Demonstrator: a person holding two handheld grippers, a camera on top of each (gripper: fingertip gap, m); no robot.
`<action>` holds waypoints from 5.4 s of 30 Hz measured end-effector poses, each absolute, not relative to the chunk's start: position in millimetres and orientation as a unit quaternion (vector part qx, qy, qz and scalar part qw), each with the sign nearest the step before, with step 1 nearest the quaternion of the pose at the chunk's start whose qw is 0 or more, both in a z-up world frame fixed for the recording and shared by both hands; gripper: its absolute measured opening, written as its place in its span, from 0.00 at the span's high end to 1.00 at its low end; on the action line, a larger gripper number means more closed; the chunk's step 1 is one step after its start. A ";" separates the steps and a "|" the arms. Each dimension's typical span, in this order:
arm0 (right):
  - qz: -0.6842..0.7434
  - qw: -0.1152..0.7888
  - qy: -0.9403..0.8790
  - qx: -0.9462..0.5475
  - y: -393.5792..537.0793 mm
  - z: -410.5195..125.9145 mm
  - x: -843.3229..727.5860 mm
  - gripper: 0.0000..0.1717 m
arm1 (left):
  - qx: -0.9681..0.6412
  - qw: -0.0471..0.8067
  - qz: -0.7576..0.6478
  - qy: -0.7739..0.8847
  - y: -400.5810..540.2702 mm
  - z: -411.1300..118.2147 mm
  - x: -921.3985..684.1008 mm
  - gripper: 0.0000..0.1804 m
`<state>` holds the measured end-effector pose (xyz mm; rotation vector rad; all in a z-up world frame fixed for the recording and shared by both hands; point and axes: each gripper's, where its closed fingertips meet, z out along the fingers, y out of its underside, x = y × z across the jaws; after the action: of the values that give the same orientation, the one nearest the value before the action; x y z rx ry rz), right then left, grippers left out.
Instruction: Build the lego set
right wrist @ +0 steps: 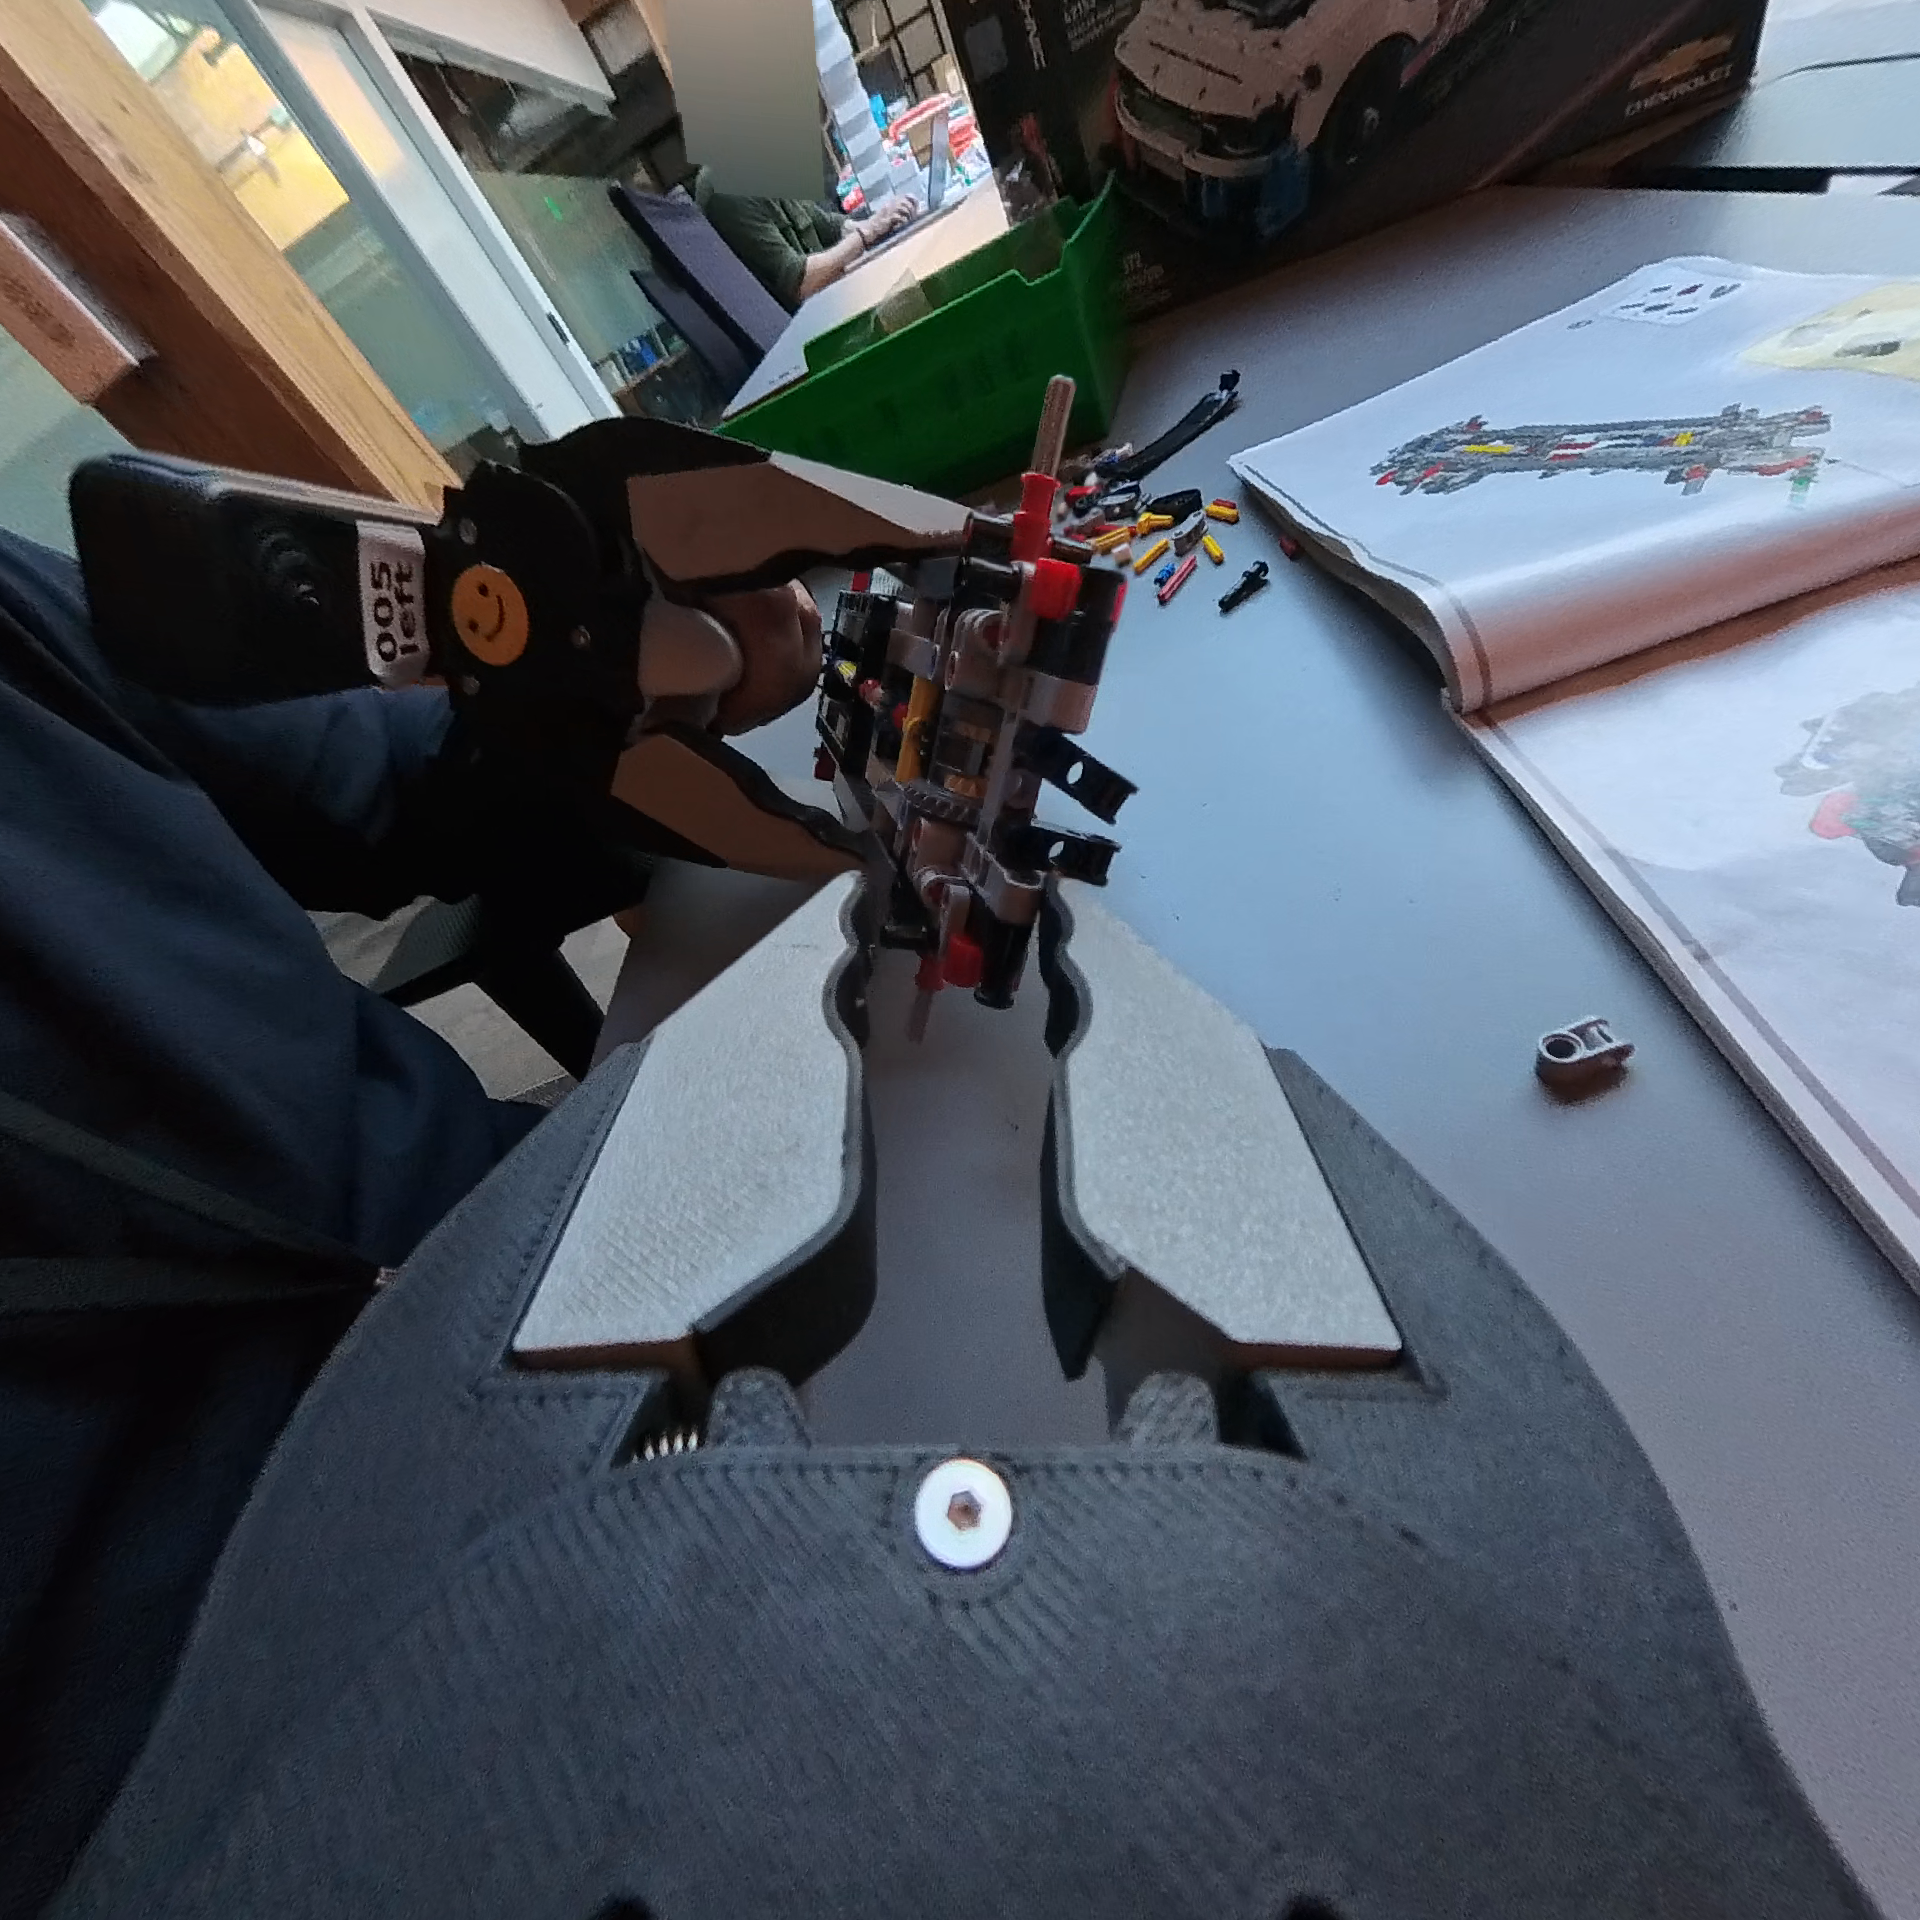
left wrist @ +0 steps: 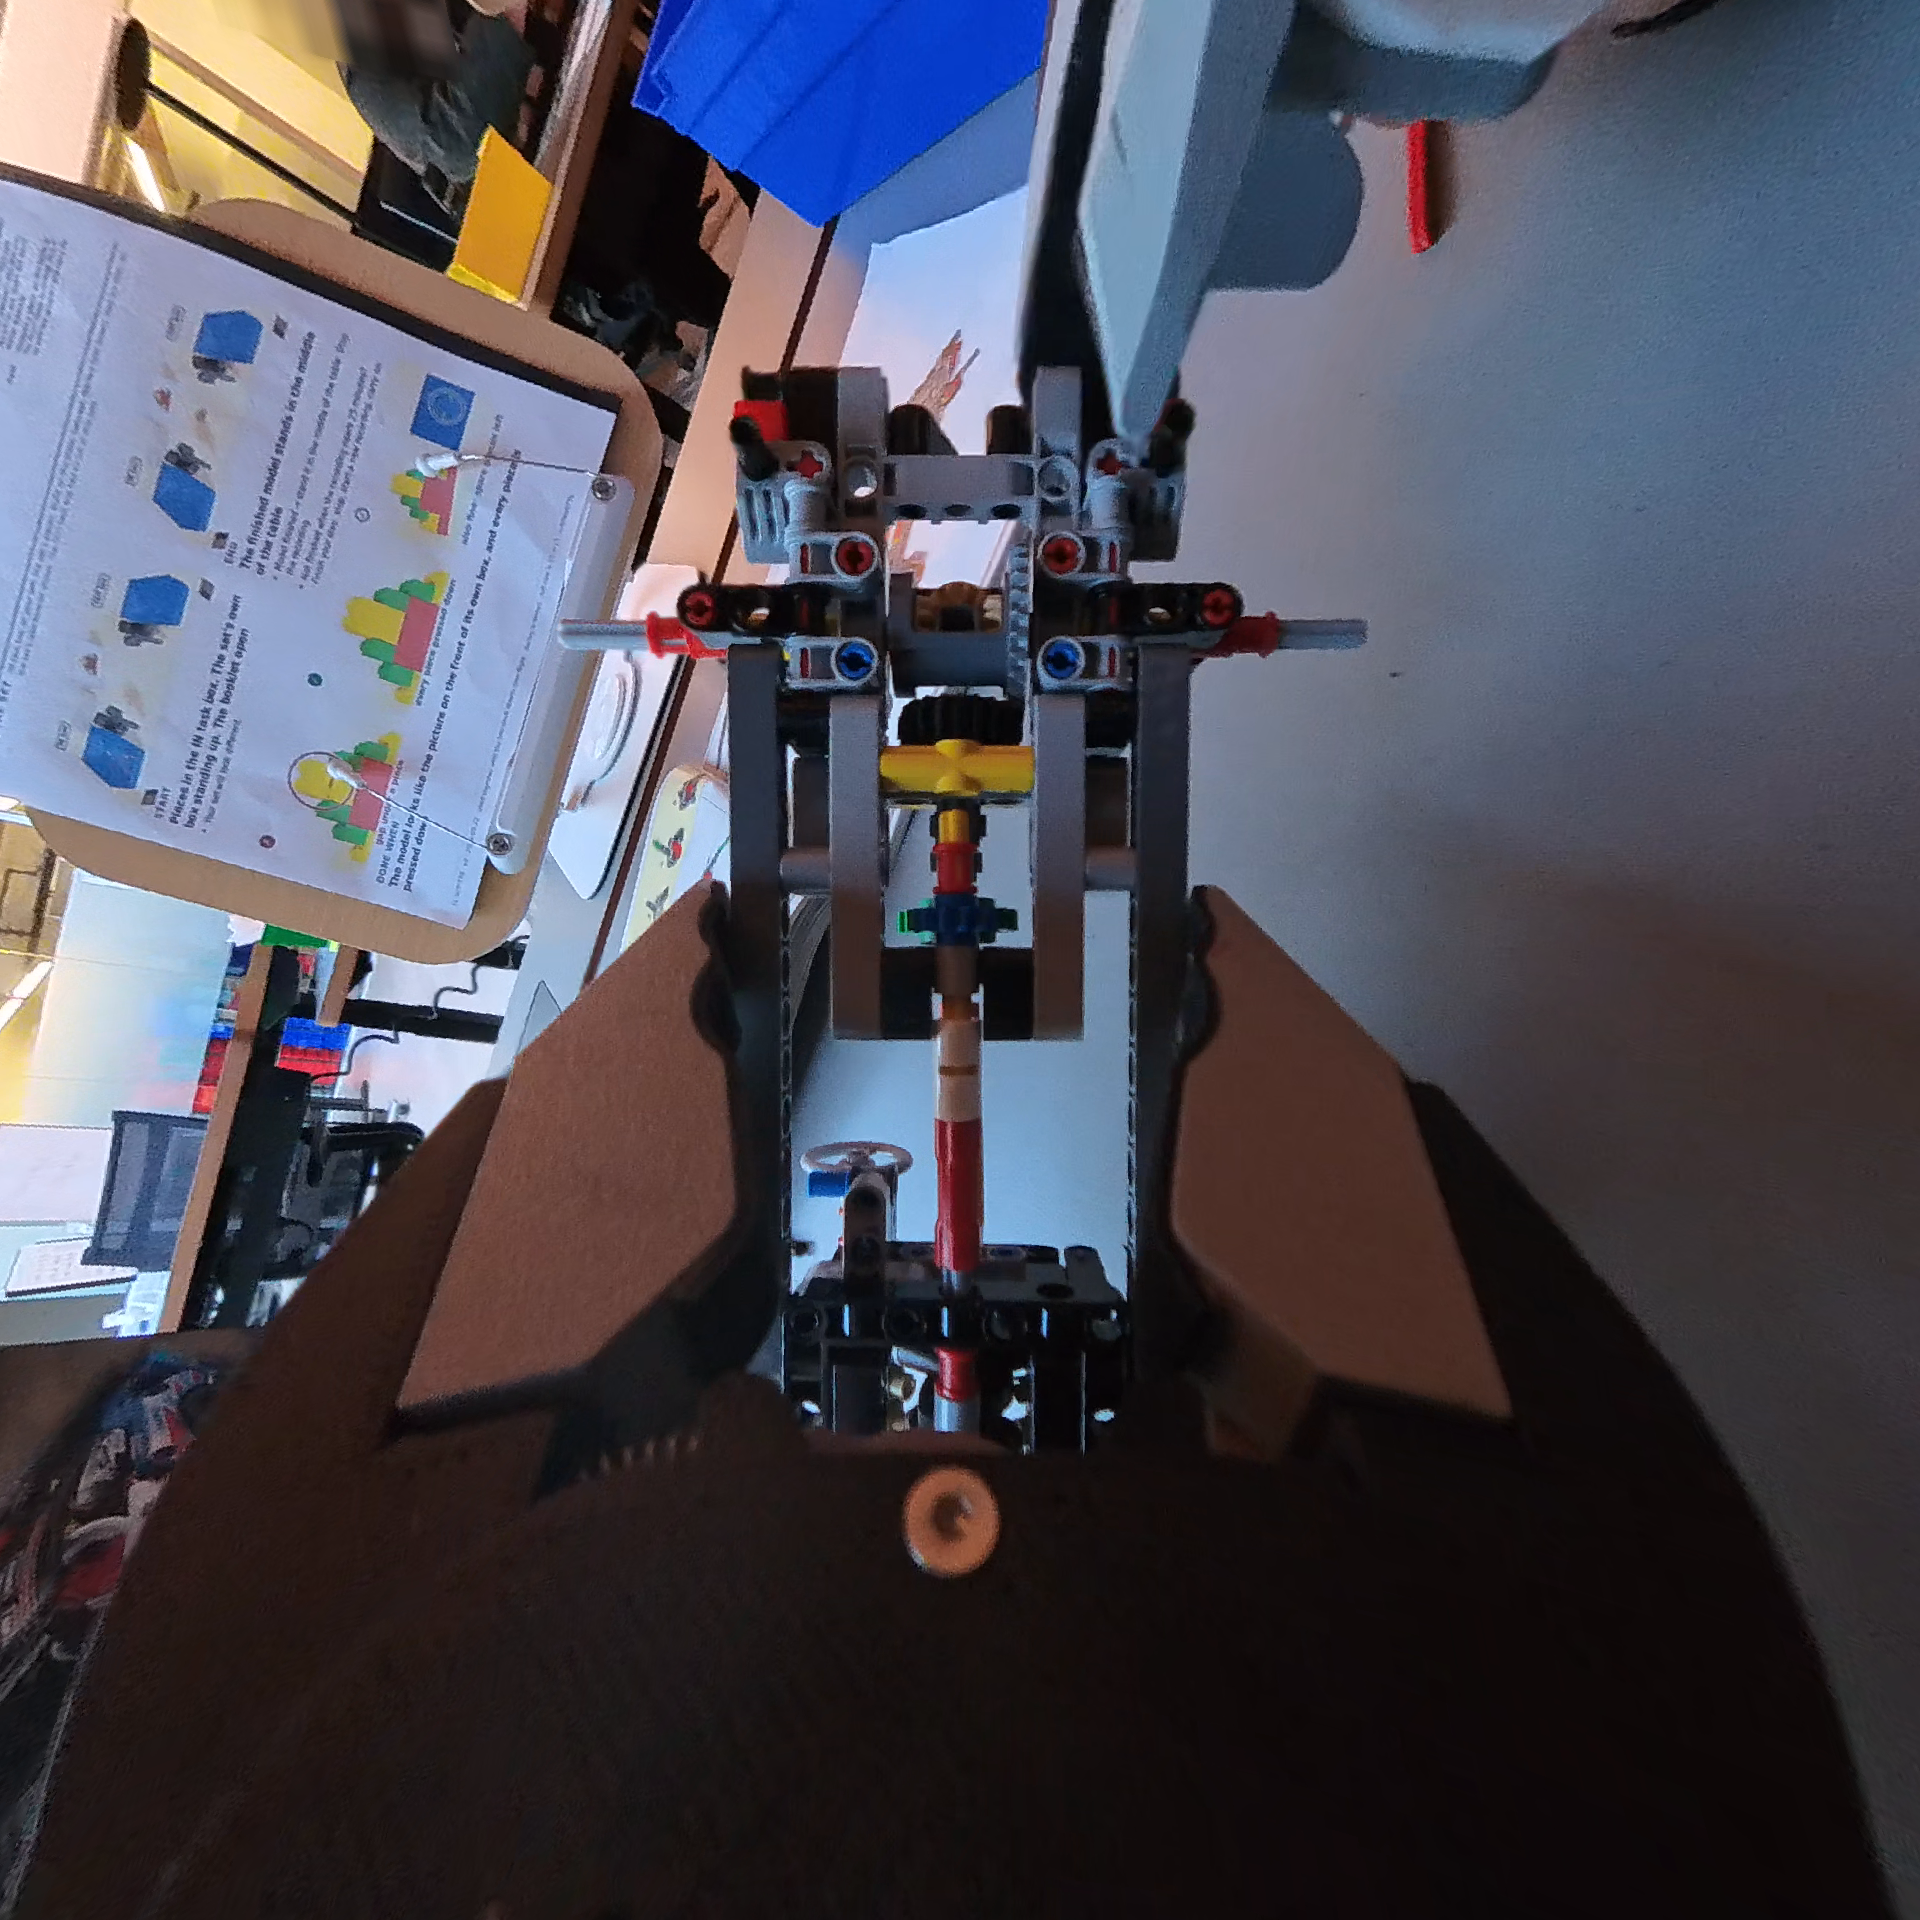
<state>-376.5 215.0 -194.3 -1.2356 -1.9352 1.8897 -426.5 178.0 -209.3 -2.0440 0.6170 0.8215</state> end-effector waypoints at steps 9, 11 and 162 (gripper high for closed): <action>0.619 0.111 -0.684 -0.369 212.8 -197.5 -369.2 0.83 | -0.802 0.416 0.340 0.259 178.3 -207.4 -421.5 0.53; 0.617 0.114 -0.687 -0.365 213.3 -198.0 -369.0 0.84 | -0.795 0.416 0.353 0.265 178.6 -206.1 -420.7 0.53; 0.546 0.285 -0.753 -0.232 228.2 -157.4 -345.9 0.71 | -0.894 0.133 -0.412 0.117 160.2 -225.5 -386.0 0.54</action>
<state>-345.9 228.2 -157.4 -0.6201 -2.0130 1.4612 -386.0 160.2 -225.5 -2.5933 0.3396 -1.1954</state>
